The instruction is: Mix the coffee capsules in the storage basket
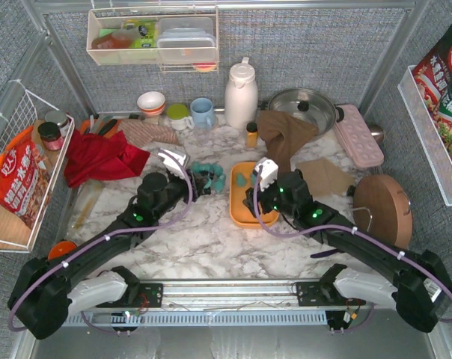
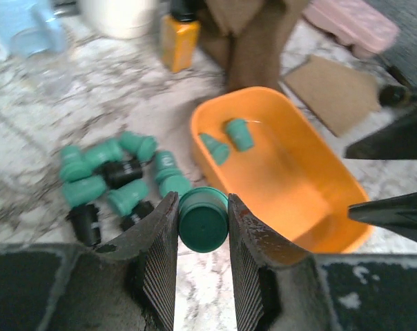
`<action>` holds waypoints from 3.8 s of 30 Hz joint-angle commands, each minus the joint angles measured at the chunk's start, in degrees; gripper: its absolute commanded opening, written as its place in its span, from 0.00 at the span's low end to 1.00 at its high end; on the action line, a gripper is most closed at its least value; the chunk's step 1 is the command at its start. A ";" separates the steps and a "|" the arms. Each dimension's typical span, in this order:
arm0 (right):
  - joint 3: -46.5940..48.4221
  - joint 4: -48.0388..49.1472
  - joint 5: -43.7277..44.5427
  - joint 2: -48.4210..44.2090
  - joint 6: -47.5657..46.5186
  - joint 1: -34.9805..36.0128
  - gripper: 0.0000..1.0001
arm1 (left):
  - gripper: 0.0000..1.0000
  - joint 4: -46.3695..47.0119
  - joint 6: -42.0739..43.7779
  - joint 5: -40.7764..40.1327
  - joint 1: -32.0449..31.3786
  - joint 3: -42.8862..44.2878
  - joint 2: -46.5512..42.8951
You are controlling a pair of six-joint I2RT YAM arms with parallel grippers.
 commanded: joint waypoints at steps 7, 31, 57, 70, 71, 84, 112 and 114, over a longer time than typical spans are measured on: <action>-3.78 9.16 -14.28 -3.99 -18.36 6.20 0.70 | 0.21 15.61 5.47 11.24 -5.14 -2.30 -0.57; -10.15 27.20 -20.84 -11.56 -24.72 6.82 0.64 | 0.21 27.16 1.20 27.27 -7.86 -4.64 0.63; -6.92 21.41 -21.92 -9.92 -27.31 7.43 0.32 | 0.26 27.23 1.23 29.52 -9.09 -3.75 1.81; -7.94 15.23 -10.64 -11.30 -27.26 7.46 0.19 | 0.97 22.26 4.79 12.05 -9.09 -6.77 -6.74; -8.01 14.82 -8.84 -11.20 -26.91 7.46 0.19 | 0.99 21.94 5.06 10.37 -9.09 -7.28 -7.63; 2.30 3.64 15.96 6.64 -14.32 4.59 0.29 | 0.99 8.43 3.06 -15.11 -9.09 -7.69 -10.13; 2.86 -0.25 10.65 4.76 -4.74 -0.92 0.78 | 0.79 -18.93 -8.73 -12.95 1.53 5.86 20.26; 2.56 -0.72 10.20 3.68 -4.92 -0.98 0.78 | 0.77 -19.42 -8.02 -12.75 1.68 7.14 22.46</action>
